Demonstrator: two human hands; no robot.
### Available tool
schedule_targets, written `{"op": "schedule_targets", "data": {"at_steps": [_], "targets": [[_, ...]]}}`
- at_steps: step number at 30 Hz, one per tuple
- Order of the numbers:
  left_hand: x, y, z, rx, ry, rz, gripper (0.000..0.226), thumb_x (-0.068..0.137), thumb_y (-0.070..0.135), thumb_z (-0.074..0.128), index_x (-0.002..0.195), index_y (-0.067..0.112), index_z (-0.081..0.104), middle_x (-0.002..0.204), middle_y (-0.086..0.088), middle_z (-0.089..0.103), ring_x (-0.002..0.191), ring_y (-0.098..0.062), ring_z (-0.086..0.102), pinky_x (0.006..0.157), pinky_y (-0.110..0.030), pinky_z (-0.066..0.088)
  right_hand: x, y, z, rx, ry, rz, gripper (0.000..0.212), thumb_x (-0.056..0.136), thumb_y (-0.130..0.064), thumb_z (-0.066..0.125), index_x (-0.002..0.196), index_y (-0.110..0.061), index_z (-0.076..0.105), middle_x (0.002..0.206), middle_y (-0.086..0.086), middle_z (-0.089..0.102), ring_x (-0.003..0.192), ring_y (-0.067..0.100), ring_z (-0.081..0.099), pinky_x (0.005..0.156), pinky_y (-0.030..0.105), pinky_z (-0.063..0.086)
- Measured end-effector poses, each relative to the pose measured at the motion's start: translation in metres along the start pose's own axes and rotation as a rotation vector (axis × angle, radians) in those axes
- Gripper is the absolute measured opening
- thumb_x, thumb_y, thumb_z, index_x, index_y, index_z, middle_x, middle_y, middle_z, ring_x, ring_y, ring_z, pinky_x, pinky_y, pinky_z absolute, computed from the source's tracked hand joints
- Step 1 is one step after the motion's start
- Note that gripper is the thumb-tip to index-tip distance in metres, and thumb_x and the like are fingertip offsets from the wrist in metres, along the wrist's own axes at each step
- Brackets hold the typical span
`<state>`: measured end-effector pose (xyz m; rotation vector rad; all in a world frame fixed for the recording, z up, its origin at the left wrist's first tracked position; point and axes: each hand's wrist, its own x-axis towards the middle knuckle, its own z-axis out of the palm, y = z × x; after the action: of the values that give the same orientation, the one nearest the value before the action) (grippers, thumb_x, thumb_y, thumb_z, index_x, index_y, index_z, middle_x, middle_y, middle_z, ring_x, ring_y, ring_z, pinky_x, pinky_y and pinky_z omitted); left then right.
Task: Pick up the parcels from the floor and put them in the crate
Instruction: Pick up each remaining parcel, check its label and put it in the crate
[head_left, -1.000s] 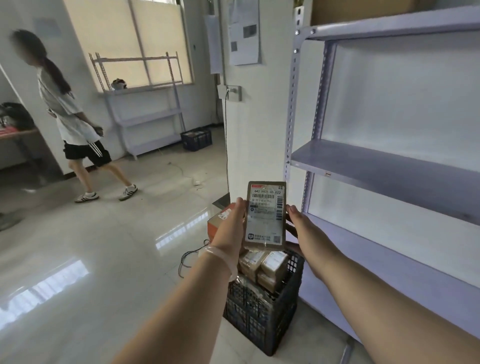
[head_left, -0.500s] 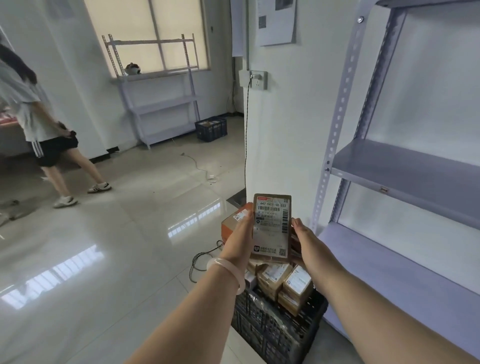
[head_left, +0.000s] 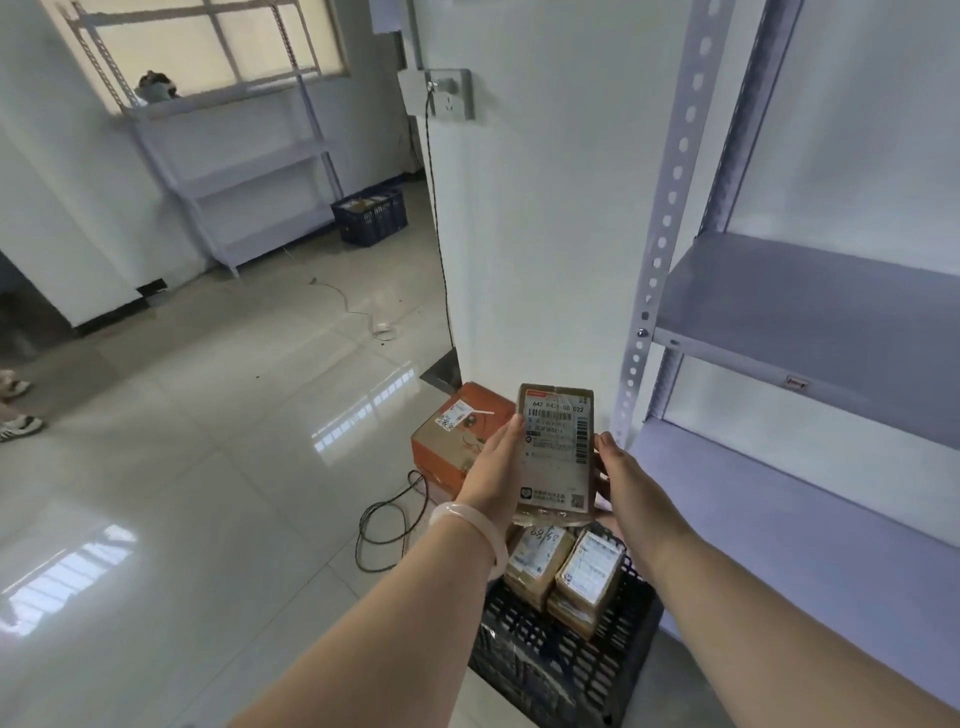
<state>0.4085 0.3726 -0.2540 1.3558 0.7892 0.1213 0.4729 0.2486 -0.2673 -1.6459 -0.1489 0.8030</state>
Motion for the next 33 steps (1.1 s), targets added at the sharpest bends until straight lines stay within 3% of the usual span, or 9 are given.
{"op": "schedule_targets", "data": {"at_steps": [3,5,9,14,17,20,24,29,33], "targets": [[0.028,-0.009,0.009,0.05,-0.074,-0.037,0.057,0.09,0.063,0.034,0.13,0.027,0.053,0.114,0.0,0.067,0.1,-0.021,0.064,0.091,-0.045,0.052,0.016,0.007,-0.009,0.013,0.05,0.046,0.034,0.102,-0.048,0.022,0.098,-0.042,0.055,0.092,-0.015,0.06,0.083,0.001,0.055,0.078,0.029,0.047],[0.049,-0.017,0.015,0.034,-0.125,-0.097,0.05,0.095,0.056,0.036,0.131,0.025,0.051,0.117,0.001,0.065,0.099,-0.015,0.062,0.089,-0.041,0.052,0.03,0.015,-0.015,0.016,0.107,0.082,0.038,0.1,-0.053,0.022,0.1,-0.038,0.058,0.09,-0.015,0.061,0.084,0.003,0.056,0.088,0.035,0.044],[0.097,-0.045,0.021,0.032,-0.215,-0.24,0.053,0.093,0.055,0.039,0.131,0.019,0.051,0.112,-0.005,0.069,0.099,-0.023,0.067,0.089,-0.048,0.055,0.058,0.039,-0.017,0.038,0.245,0.183,0.04,0.1,-0.053,0.025,0.095,-0.038,0.062,0.091,-0.01,0.066,0.089,0.009,0.061,0.097,0.041,0.044],[0.151,-0.096,0.008,0.079,-0.308,-0.402,0.047,0.093,0.046,0.047,0.132,0.022,0.041,0.113,-0.002,0.065,0.101,-0.022,0.064,0.086,-0.051,0.056,0.085,0.081,0.008,0.056,0.364,0.307,0.036,0.101,-0.045,0.031,0.129,-0.042,0.053,0.121,-0.006,0.064,0.107,0.015,0.06,0.075,0.03,0.045],[0.171,-0.129,-0.01,0.176,-0.351,-0.461,0.058,0.092,0.043,0.05,0.142,0.044,0.022,0.13,0.0,0.055,0.108,-0.028,0.061,0.079,-0.052,0.056,0.101,0.11,0.022,-0.032,0.396,0.376,0.038,0.1,-0.032,0.041,0.137,-0.042,0.045,0.124,-0.005,0.062,0.107,0.018,0.061,0.089,0.04,0.051],[0.191,-0.167,-0.032,0.227,-0.386,-0.553,0.064,0.092,0.034,0.055,0.143,0.047,0.017,0.139,0.003,0.045,0.109,-0.029,0.061,0.079,-0.053,0.056,0.116,0.147,0.033,-0.114,0.365,0.458,0.048,0.098,-0.019,0.046,0.138,-0.045,0.043,0.124,-0.005,0.06,0.099,0.015,0.063,0.084,0.035,0.053],[0.209,-0.218,-0.052,0.375,-0.426,-0.593,0.054,0.086,0.028,0.066,0.127,0.032,0.03,0.111,0.009,0.056,0.092,-0.025,0.07,0.075,-0.049,0.06,0.123,0.2,0.04,-0.118,0.371,0.57,0.056,0.091,-0.007,0.048,0.133,-0.044,0.05,0.116,-0.009,0.061,0.092,0.008,0.061,0.081,0.032,0.054],[0.229,-0.27,-0.066,0.706,-0.477,-0.44,0.079,0.068,0.049,0.074,0.134,0.028,0.035,0.123,0.003,0.051,0.108,-0.014,0.057,0.092,-0.035,0.054,0.144,0.248,0.039,-0.099,0.409,0.592,0.044,0.09,-0.02,0.06,0.127,-0.043,0.053,0.11,-0.009,0.063,0.087,0.006,0.064,0.067,0.026,0.055],[0.25,-0.296,-0.079,0.683,-0.439,-0.475,0.06,0.078,0.038,0.074,0.124,0.023,0.039,0.112,0.008,0.057,0.097,-0.005,0.06,0.071,-0.016,0.052,0.164,0.28,0.038,-0.013,0.532,0.587,0.046,0.08,-0.021,0.076,0.12,-0.03,0.055,0.111,-0.006,0.061,0.093,0.007,0.062,0.064,0.022,0.051]]}}
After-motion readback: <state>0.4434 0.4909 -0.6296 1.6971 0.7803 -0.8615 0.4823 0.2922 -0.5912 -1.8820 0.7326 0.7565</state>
